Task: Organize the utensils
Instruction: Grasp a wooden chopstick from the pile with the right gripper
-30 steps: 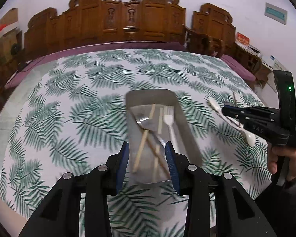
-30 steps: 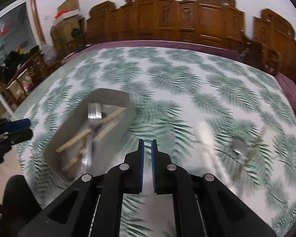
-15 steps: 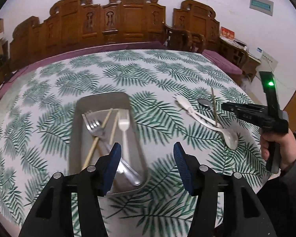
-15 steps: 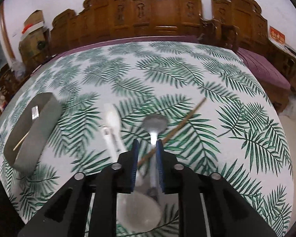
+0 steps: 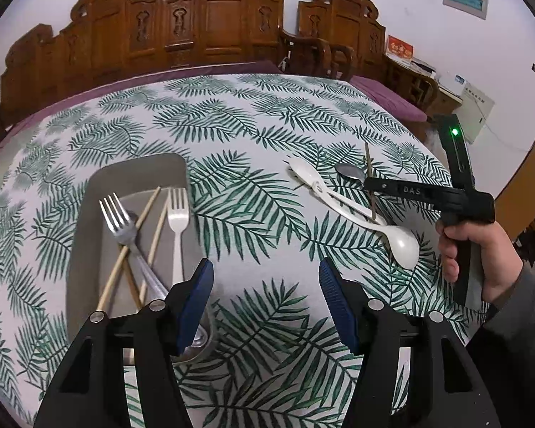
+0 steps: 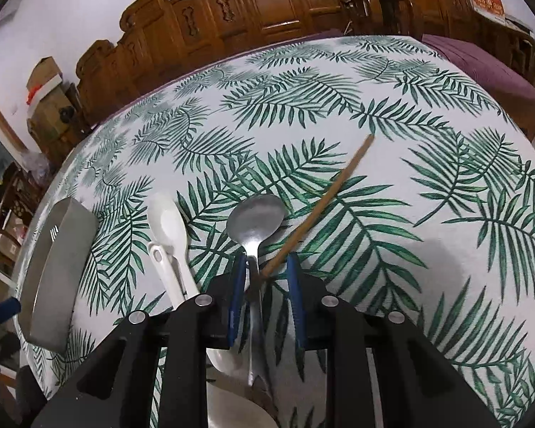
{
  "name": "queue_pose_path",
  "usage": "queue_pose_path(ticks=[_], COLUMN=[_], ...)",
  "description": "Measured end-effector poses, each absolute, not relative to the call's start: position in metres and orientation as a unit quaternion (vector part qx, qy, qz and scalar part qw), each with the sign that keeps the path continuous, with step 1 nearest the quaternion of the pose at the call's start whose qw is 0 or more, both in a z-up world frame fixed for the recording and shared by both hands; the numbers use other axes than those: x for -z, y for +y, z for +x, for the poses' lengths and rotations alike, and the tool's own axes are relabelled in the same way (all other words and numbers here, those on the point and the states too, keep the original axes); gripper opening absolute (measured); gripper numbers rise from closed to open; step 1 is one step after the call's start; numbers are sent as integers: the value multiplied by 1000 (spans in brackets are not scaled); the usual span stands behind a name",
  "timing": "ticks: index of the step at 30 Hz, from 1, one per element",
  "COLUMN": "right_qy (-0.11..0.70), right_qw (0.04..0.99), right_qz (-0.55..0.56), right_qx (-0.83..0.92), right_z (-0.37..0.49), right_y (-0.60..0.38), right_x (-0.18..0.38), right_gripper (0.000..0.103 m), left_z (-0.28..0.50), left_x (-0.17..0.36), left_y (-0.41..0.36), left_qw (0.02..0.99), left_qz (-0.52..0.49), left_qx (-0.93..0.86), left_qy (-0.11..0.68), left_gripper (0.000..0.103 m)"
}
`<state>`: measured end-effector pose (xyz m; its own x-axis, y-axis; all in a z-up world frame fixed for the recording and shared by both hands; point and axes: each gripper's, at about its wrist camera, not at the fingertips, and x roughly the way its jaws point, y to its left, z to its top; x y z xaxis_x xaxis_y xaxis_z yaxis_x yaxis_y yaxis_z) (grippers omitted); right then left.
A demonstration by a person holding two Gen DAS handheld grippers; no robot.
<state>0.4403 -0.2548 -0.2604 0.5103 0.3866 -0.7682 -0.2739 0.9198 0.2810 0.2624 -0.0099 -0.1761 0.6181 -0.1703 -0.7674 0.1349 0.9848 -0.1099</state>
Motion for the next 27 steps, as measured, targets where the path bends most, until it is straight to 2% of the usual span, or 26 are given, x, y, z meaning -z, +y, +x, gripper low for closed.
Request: queue_pose_path(ticks=[4, 8, 11, 14, 27], right_qy=[460, 466, 469, 466, 416], right_qw=[866, 863, 860, 860, 890], right_qz=[65, 85, 100, 114, 78], right_qx=[-185, -176, -172, -173, -171], right_z=[440, 442, 442, 441, 421], right_y=[-250, -254, -259, -266, -301], right_x=[259, 261, 262, 259, 227], right_gripper=[26, 14, 12, 6, 6], left_z=[262, 261, 261, 262, 284], left_x=[181, 183, 184, 181, 187], left_y=[-16, -21, -25, -31, -80], left_qw=[897, 894, 894, 894, 885], left_qz=[-20, -17, -14, -11, 1], left_qx=[88, 90, 91, 93, 109], left_qy=[434, 438, 439, 438, 453], left_gripper=[59, 59, 59, 59, 59])
